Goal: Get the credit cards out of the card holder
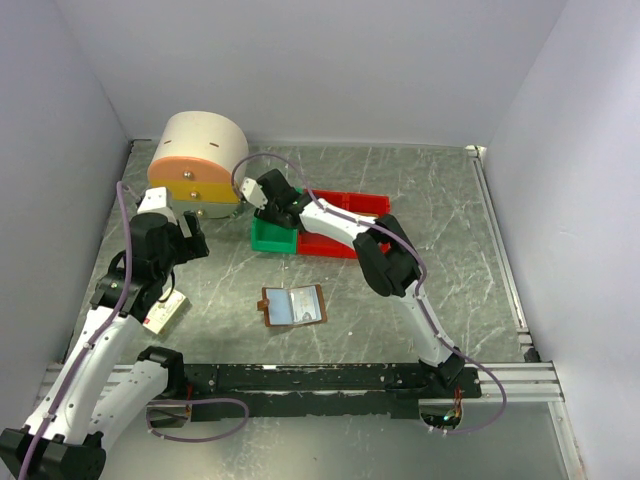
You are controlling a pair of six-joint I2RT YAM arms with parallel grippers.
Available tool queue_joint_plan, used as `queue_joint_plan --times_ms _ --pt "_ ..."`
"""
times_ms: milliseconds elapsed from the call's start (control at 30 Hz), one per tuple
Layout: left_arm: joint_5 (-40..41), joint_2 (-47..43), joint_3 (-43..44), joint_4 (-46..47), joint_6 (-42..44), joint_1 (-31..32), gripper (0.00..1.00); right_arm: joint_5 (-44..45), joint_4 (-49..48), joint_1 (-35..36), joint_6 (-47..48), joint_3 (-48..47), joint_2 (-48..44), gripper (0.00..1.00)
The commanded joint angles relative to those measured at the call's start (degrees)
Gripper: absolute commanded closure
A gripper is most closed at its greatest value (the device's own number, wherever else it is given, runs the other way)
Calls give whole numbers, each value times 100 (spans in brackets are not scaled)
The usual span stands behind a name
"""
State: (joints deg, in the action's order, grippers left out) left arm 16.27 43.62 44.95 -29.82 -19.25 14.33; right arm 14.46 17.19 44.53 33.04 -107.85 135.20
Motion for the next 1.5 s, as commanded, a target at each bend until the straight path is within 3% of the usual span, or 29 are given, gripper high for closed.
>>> queue_joint_plan --times_ms 0,533,800,1033,1233,1467 --pt "-87 6 176 20 85 -53 3 -161 238 -57 -195 -192 -10 45" --pt "-108 38 186 3 88 -57 3 -576 258 -110 -534 -222 -231 42" --pt "-157 89 198 -10 95 -59 3 -657 8 -134 -1392 -187 -899 41" --pt "-414 154 193 -25 88 -61 3 -626 -1427 -305 -3440 2299 -3134 36" --pt "-1411 292 183 -27 -16 -60 3 -1260 -1782 -551 -5776 4613 -4895 35" --pt "-4281 668 216 374 -368 -55 13 -2515 -2308 -551 -7518 6572 -5892 42"
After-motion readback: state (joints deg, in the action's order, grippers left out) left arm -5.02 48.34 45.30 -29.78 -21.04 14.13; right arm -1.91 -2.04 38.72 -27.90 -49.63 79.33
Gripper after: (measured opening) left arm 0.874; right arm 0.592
